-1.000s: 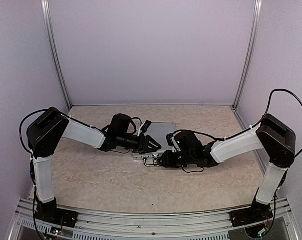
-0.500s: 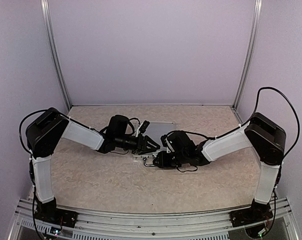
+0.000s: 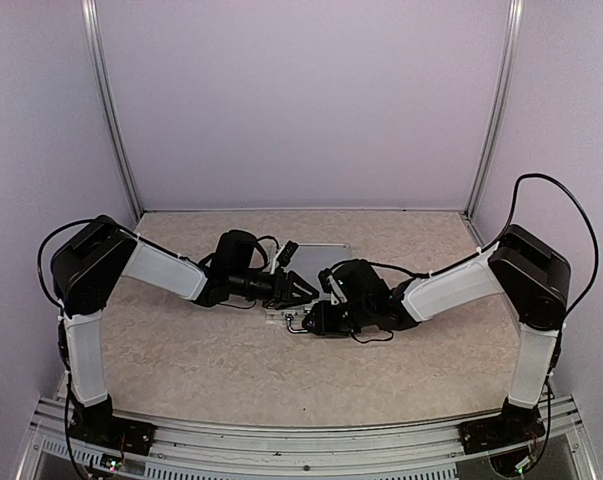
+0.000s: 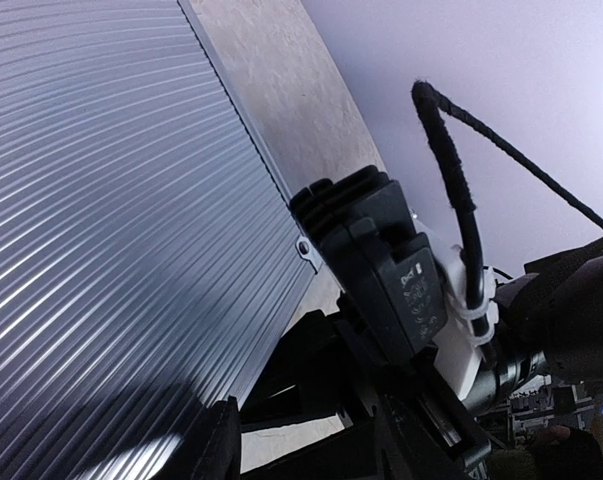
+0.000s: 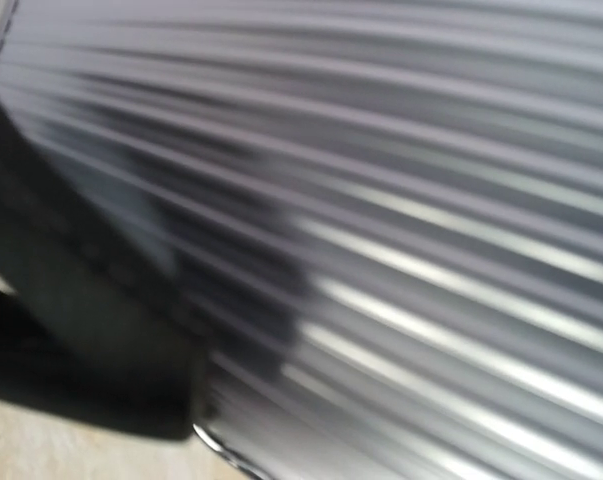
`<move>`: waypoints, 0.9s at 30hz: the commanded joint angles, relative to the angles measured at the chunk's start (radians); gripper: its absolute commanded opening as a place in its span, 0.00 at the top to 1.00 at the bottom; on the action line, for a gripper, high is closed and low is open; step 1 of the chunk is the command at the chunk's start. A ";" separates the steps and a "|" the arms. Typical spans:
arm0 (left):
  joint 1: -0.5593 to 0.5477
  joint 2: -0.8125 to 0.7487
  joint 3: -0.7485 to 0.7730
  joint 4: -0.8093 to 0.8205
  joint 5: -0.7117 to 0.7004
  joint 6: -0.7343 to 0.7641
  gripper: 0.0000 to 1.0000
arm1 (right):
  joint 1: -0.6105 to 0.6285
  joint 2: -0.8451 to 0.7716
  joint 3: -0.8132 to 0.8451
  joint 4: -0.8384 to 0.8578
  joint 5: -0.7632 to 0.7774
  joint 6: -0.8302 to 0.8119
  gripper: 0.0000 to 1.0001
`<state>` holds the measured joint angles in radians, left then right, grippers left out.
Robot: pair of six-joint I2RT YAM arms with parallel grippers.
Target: Pack up texas hold em set
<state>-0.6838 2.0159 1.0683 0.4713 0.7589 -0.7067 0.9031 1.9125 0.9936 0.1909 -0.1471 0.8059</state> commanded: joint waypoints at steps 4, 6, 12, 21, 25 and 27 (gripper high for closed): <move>0.010 -0.004 -0.039 -0.105 -0.033 0.006 0.54 | 0.007 -0.041 -0.030 0.070 -0.041 0.042 0.65; 0.010 -0.006 -0.039 -0.106 -0.034 0.006 0.54 | 0.002 -0.049 -0.042 0.087 -0.042 0.055 0.65; 0.010 -0.011 -0.042 -0.106 -0.033 0.006 0.54 | -0.018 -0.092 -0.095 0.147 -0.037 0.098 0.64; 0.010 -0.013 -0.044 -0.112 -0.037 0.006 0.54 | -0.055 -0.078 -0.081 0.176 -0.043 0.079 0.63; 0.010 -0.019 -0.045 -0.123 -0.043 0.013 0.54 | -0.059 -0.062 -0.062 0.174 -0.060 0.067 0.63; 0.010 -0.024 -0.045 -0.131 -0.047 0.020 0.54 | -0.060 -0.064 -0.049 0.129 -0.062 0.066 0.63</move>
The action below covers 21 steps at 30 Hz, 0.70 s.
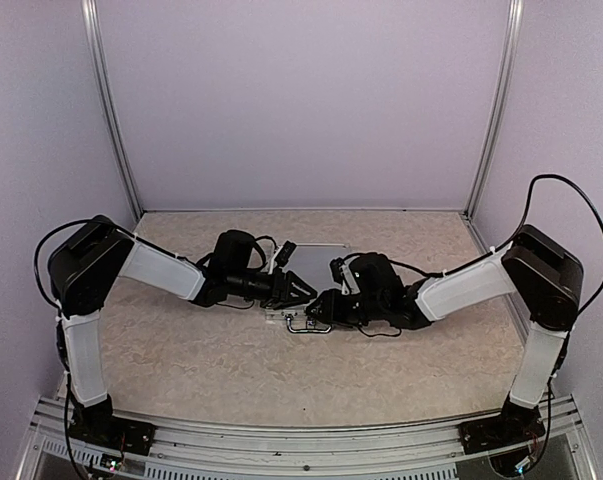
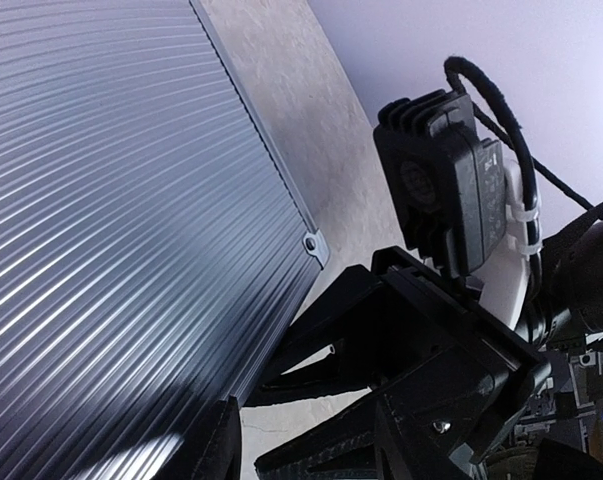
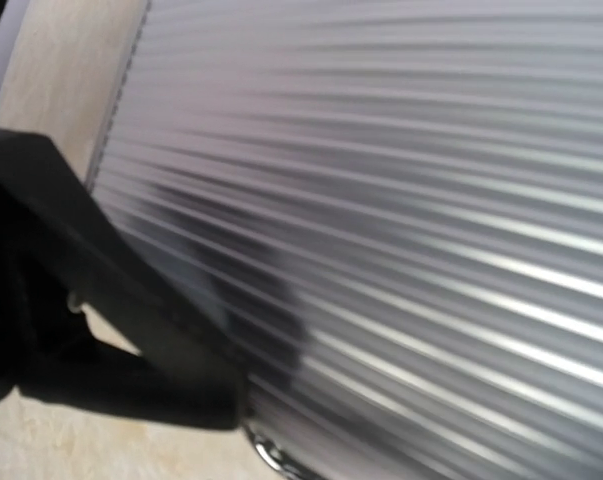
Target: Pack up texas hold em set
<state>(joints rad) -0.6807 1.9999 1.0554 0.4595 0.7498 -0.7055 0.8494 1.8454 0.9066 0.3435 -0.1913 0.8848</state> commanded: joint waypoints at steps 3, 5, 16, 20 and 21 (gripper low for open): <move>0.007 -0.013 -0.027 -0.132 -0.047 0.028 0.54 | -0.003 0.012 0.074 -0.116 -0.010 -0.027 0.61; 0.009 -0.013 -0.025 -0.133 -0.048 0.030 0.54 | 0.009 0.013 0.082 -0.144 0.003 -0.038 0.60; 0.012 -0.016 -0.028 -0.131 -0.046 0.031 0.55 | 0.042 0.068 0.094 -0.158 0.025 -0.010 0.56; 0.012 -0.016 -0.031 -0.130 -0.046 0.032 0.55 | 0.048 0.071 0.096 -0.174 0.048 -0.002 0.56; 0.012 -0.016 -0.031 -0.130 -0.047 0.032 0.55 | 0.050 0.069 0.098 -0.187 0.061 -0.002 0.56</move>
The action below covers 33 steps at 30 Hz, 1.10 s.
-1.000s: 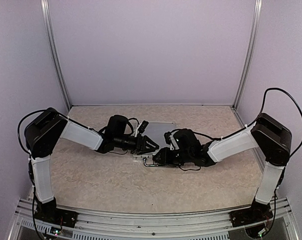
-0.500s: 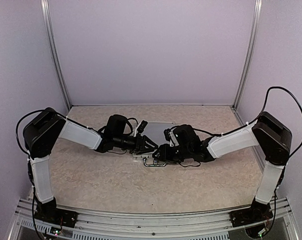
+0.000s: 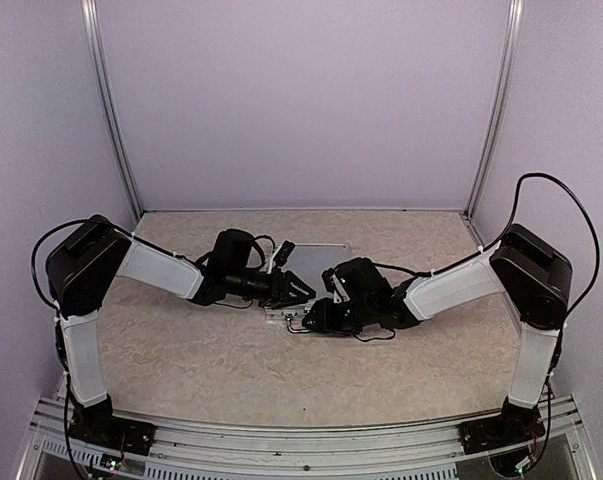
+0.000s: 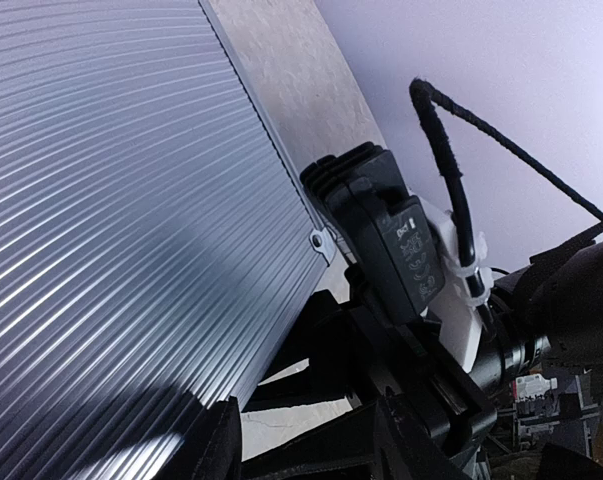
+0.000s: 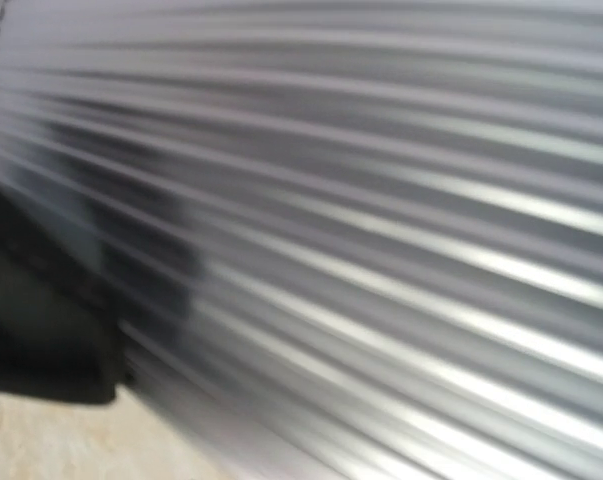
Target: Pack up texas hold em set
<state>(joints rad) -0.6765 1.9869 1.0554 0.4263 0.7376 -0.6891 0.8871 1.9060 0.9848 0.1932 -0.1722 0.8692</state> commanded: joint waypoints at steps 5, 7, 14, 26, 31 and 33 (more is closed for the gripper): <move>0.008 -0.003 -0.029 -0.094 -0.032 0.016 0.55 | 0.019 0.008 0.011 -0.028 0.041 0.017 0.55; 0.006 -0.001 -0.029 -0.093 -0.032 0.016 0.55 | 0.019 0.013 0.002 0.012 0.013 0.025 0.55; 0.006 -0.003 -0.035 -0.095 -0.035 0.017 0.55 | 0.019 0.016 -0.016 0.090 -0.018 0.052 0.55; 0.005 -0.011 -0.037 -0.096 -0.037 0.020 0.55 | 0.004 -0.059 -0.092 0.164 0.011 0.126 0.55; 0.004 -0.011 -0.038 -0.096 -0.037 0.022 0.55 | -0.005 -0.077 -0.119 0.208 0.001 0.156 0.54; 0.005 -0.011 -0.038 -0.096 -0.037 0.023 0.55 | -0.005 -0.075 -0.118 0.218 -0.003 0.159 0.54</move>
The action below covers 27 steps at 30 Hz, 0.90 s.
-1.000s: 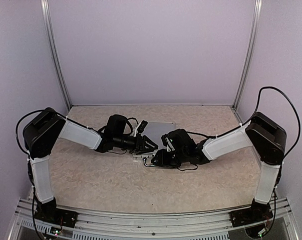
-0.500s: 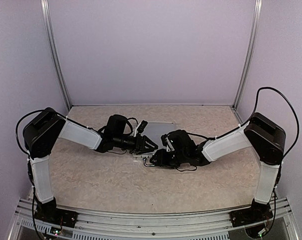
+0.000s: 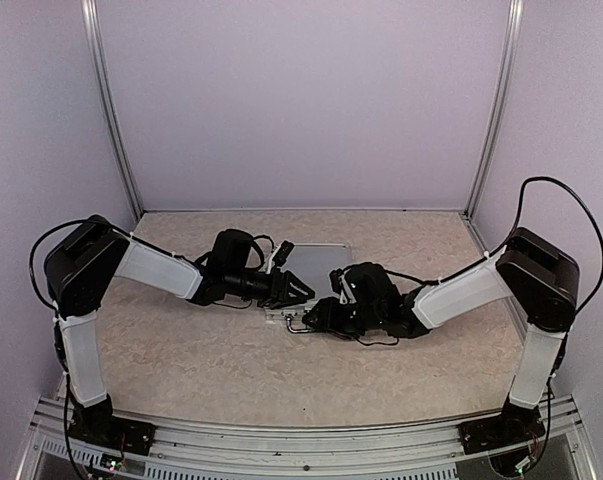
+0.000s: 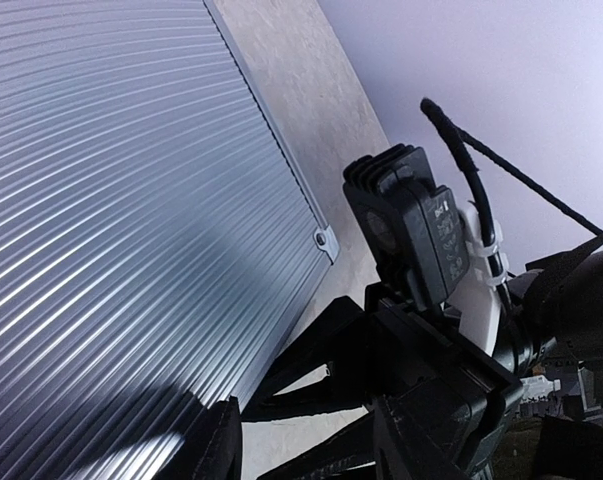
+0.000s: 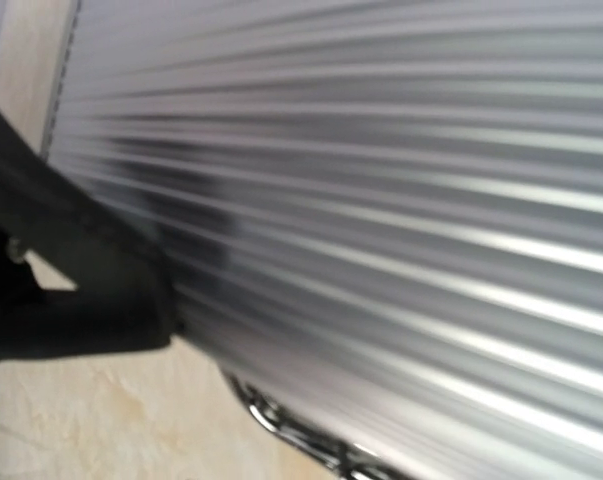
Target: Pack up texas hold em set
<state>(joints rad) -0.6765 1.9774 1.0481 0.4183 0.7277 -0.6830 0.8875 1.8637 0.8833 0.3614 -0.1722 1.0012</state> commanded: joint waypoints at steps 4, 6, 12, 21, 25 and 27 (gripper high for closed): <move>0.004 -0.003 -0.030 -0.088 -0.029 0.018 0.55 | -0.007 -0.017 0.029 -0.039 0.035 0.000 0.54; 0.005 -0.003 -0.030 -0.088 -0.028 0.017 0.55 | -0.007 -0.003 0.048 -0.070 0.051 -0.013 0.54; 0.005 -0.001 -0.030 -0.090 -0.028 0.019 0.55 | -0.003 0.044 0.063 -0.061 0.027 -0.012 0.54; 0.005 0.001 -0.025 -0.093 -0.027 0.019 0.55 | 0.011 0.042 0.079 -0.115 0.075 -0.034 0.54; 0.004 0.003 -0.024 -0.092 -0.027 0.017 0.55 | 0.013 0.053 0.077 -0.089 0.047 -0.033 0.54; 0.003 0.003 -0.023 -0.092 -0.027 0.017 0.55 | 0.013 0.059 0.074 -0.059 0.019 -0.024 0.54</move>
<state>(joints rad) -0.6765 1.9774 1.0481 0.4175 0.7269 -0.6796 0.8948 1.9049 0.9470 0.2859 -0.1337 0.9813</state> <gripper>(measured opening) 0.450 0.462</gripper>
